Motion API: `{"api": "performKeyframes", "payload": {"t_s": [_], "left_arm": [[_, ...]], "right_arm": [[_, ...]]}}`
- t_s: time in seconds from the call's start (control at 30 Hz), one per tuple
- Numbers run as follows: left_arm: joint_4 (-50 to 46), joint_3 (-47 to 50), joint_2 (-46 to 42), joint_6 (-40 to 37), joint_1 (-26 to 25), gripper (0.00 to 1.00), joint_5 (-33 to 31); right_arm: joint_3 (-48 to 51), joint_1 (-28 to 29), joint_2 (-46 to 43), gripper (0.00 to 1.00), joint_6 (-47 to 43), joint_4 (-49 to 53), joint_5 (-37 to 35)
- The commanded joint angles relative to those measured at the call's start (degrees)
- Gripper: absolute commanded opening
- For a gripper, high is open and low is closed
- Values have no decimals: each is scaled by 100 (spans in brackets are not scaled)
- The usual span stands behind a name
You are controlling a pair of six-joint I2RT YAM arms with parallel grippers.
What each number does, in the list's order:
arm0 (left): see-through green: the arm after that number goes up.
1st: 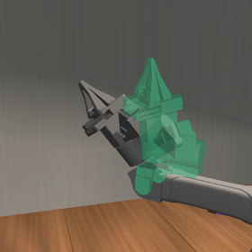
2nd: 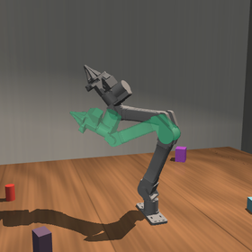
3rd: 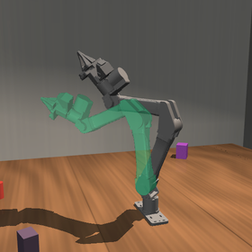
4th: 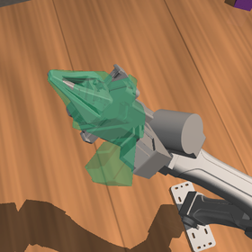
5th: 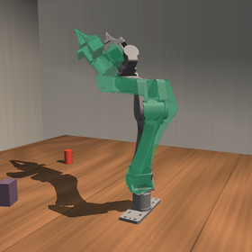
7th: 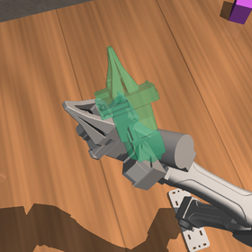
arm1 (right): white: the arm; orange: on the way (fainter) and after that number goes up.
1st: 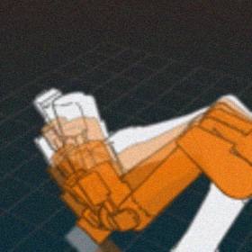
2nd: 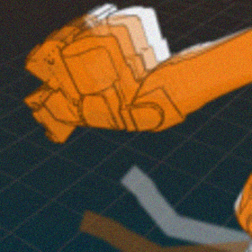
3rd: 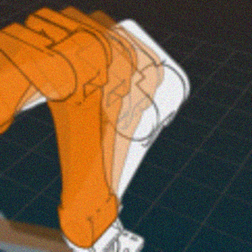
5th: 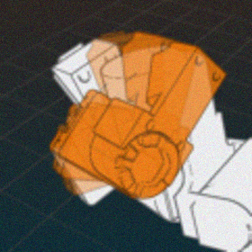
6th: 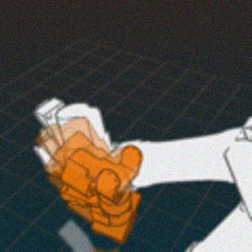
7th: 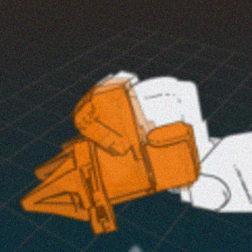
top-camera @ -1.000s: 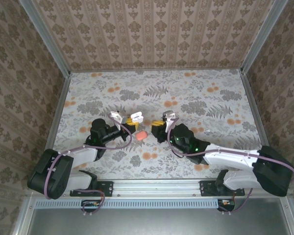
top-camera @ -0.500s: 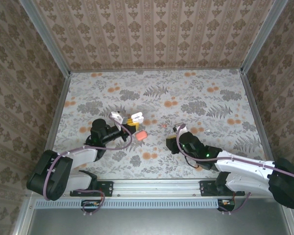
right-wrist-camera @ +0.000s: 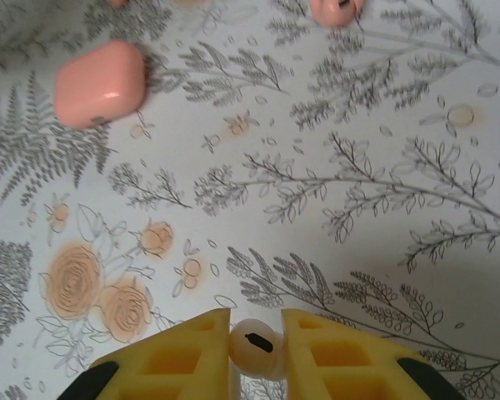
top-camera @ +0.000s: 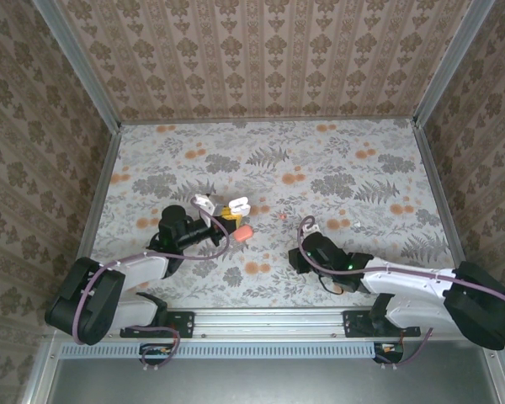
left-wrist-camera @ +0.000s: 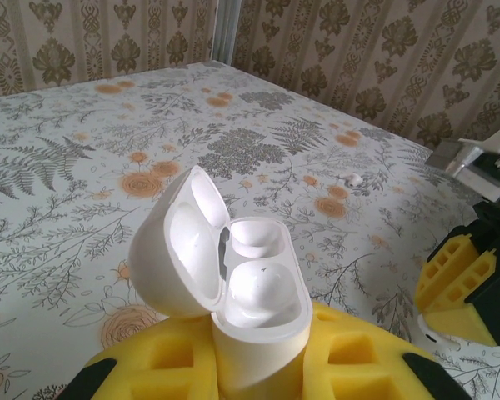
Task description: Insert wireless bluetooth earbuds into charging case
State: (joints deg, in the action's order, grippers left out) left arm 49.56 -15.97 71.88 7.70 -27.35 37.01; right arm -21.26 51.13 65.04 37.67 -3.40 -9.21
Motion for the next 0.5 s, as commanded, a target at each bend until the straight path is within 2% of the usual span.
{"api": "performKeyframes", "payload": {"t_s": [0.0,0.2,0.47], "left_arm": [[71,-83,-67,-111,-52,12,16],[28,-47,-129,-133,-55,12,-159],[-152,-38,-239,-235,-51,12,-203]], "right_arm": [[-67,-43,198,21,212,273,206],[-136,-42,368,21,275,362,258],[-496,-64,472,25,300,1167,197]]}}
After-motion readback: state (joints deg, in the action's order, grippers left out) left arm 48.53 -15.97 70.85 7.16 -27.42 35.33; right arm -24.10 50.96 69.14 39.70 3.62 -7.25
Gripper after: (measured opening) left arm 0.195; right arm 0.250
